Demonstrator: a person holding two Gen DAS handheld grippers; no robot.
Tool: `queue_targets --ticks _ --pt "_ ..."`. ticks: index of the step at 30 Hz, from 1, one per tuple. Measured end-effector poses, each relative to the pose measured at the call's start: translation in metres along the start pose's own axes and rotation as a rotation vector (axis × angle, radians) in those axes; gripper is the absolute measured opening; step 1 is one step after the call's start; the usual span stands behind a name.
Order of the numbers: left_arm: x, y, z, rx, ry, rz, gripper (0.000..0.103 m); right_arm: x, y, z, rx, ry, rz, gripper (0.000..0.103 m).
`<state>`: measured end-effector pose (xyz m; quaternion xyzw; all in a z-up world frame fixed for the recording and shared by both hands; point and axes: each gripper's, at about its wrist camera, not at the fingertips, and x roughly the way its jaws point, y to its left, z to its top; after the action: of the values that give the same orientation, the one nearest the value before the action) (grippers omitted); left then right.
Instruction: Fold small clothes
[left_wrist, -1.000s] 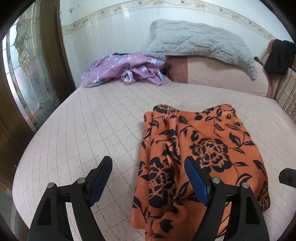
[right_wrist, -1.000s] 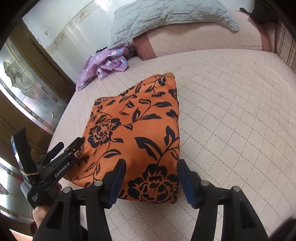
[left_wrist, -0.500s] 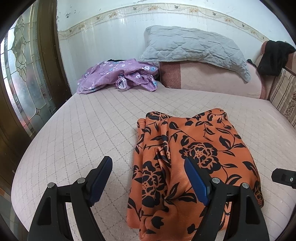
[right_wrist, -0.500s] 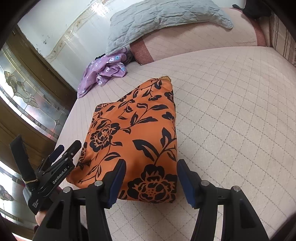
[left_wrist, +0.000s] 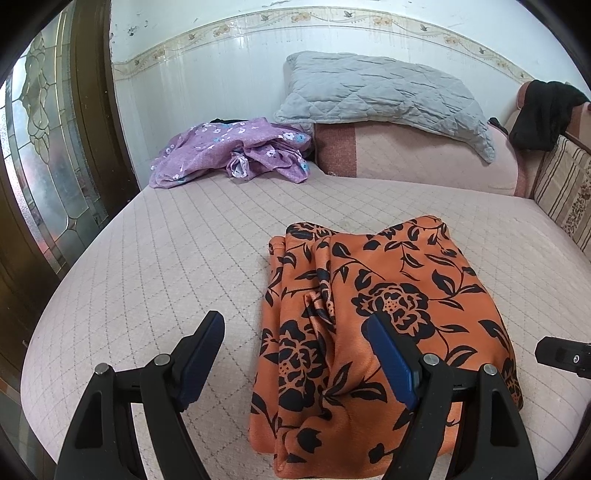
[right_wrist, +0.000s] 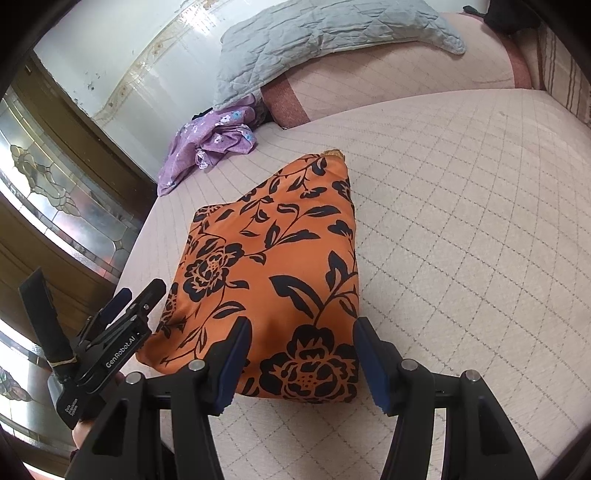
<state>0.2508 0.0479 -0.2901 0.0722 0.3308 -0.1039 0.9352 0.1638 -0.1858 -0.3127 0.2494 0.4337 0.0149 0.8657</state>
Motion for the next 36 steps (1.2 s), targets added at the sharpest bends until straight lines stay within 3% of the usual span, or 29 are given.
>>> queue_targets --ticks 6,10,13,20,25,28,31,34,35,36 --pt "0.001 -0.003 -0.001 0.006 0.009 -0.020 0.081 0.003 -0.001 0.000 0.008 0.005 0.017 0.062" --pt "0.006 0.000 -0.002 -0.022 0.065 -0.104 0.081 0.006 -0.011 0.001 0.048 0.004 0.071 0.062" --pt "0.017 0.015 -0.001 -0.125 0.144 -0.212 0.083 0.014 -0.028 0.005 0.113 0.019 0.132 0.067" --pt "0.054 0.048 -0.006 -0.390 0.292 -0.361 0.084 0.041 -0.066 0.026 0.246 0.035 0.212 0.071" --pt "0.072 0.039 -0.011 -0.373 0.354 -0.345 0.085 0.078 -0.080 0.038 0.296 0.088 0.234 0.074" --pt "0.079 0.028 -0.010 -0.331 0.371 -0.359 0.093 0.098 -0.084 0.039 0.342 0.108 0.322 0.077" --pt "0.081 0.021 -0.011 -0.295 0.368 -0.367 0.093 0.109 -0.073 0.044 0.314 0.098 0.352 0.079" --pt "0.083 0.019 -0.010 -0.294 0.360 -0.392 0.093 0.120 -0.056 0.048 0.247 0.098 0.330 0.080" --pt "0.082 0.020 -0.010 -0.296 0.349 -0.397 0.091 0.123 -0.051 0.049 0.221 0.095 0.315 0.078" --pt "0.081 0.019 -0.010 -0.293 0.337 -0.399 0.079 0.124 -0.049 0.050 0.206 0.091 0.305 0.073"
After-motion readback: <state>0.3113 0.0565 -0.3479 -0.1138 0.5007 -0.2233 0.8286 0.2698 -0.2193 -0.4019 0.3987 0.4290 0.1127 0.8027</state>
